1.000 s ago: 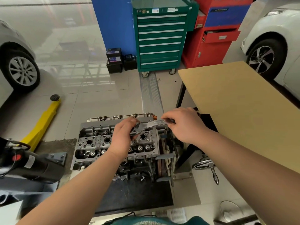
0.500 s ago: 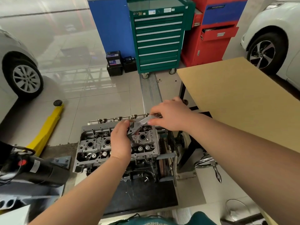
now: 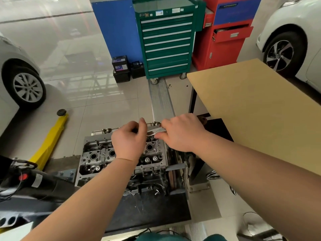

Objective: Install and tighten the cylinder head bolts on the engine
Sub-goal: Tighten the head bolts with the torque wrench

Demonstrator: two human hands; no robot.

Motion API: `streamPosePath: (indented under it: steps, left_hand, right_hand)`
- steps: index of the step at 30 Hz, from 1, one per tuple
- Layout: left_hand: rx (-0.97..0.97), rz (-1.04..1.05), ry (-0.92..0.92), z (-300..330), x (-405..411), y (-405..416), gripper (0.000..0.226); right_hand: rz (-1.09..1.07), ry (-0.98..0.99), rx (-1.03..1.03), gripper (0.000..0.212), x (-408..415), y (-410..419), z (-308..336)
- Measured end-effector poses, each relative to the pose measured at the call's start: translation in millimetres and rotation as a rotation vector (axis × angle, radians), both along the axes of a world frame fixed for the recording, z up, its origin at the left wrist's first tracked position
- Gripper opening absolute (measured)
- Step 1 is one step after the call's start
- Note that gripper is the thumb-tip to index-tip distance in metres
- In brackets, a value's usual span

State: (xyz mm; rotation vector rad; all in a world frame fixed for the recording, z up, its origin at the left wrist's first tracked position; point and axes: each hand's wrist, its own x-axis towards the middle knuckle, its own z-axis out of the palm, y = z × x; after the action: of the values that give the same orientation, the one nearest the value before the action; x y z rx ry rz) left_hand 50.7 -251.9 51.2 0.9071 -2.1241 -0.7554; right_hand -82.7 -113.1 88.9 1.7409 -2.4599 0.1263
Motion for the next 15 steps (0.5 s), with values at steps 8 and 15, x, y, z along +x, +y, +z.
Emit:
streamPosePath:
  steps: [8, 15]
  left_hand:
    - [0.009, -0.311, 0.083, -3.4, 11.7, -27.2, 0.052]
    - [-0.560, -0.284, -0.035, -0.2, 12.7, -13.4, 0.056]
  right_hand:
    - [-0.327, 0.002, -0.005, 0.054, 79.7, 21.0, -5.1]
    - [-0.053, -0.709, 0.297, 0.021, 12.9, 28.6, 21.2]
